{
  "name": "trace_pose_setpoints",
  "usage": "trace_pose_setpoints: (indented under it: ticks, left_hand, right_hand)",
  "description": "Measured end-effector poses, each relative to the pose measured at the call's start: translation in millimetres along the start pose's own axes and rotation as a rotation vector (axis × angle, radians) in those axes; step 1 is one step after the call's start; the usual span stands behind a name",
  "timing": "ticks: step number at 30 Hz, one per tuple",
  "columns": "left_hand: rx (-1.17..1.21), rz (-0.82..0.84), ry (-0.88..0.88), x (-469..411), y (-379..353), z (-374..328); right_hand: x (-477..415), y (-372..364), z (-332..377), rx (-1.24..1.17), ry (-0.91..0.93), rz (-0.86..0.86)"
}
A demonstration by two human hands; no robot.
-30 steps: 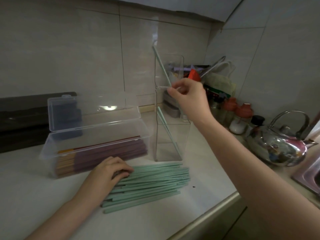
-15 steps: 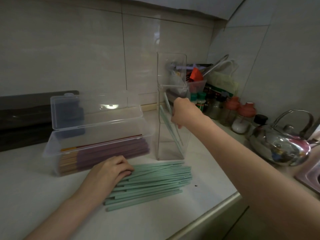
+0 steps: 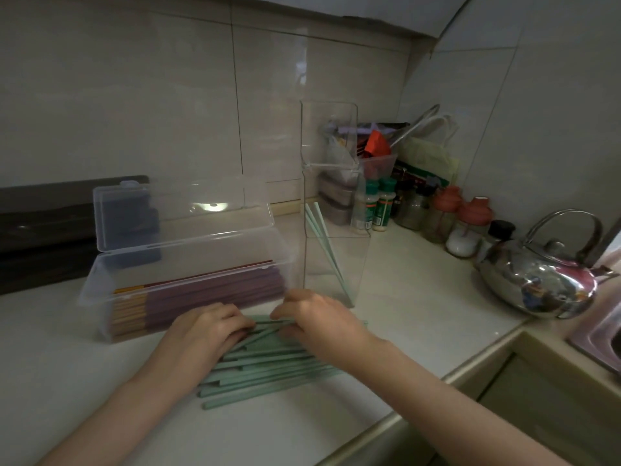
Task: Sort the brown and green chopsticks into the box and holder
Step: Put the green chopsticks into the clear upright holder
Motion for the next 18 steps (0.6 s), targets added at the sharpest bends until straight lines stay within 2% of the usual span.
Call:
trace_pose_setpoints:
  ticks: [5,10,14,18]
  left_hand:
    - [0.062,0.027,0.009,0,6,-3]
    - [0.354,0.117,0.141,-2,10,5]
    - [0.518,0.048,0.219,-9,45,3]
    - [0.557,-0.097,0.261,-27,111,0]
  right_hand:
    - [3,-10,-6,0.082,0.073,-0.075]
    - [15,-2,-2,0.181,0.126,-0.250]
    - [32,4,-3,0.172,0.076,-0.366]
    - [49,10,-10,0.025,-0.024,-0.526]
Point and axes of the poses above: each hand's wrist, its own x-axis away from the middle knuckle, its own y-axis out of the back of the hand, z = x × y, the point moved 8 cm from there along -x, towards the middle knuckle, and after that the axes turned 14 degrees about y, right-handed, at the moved point
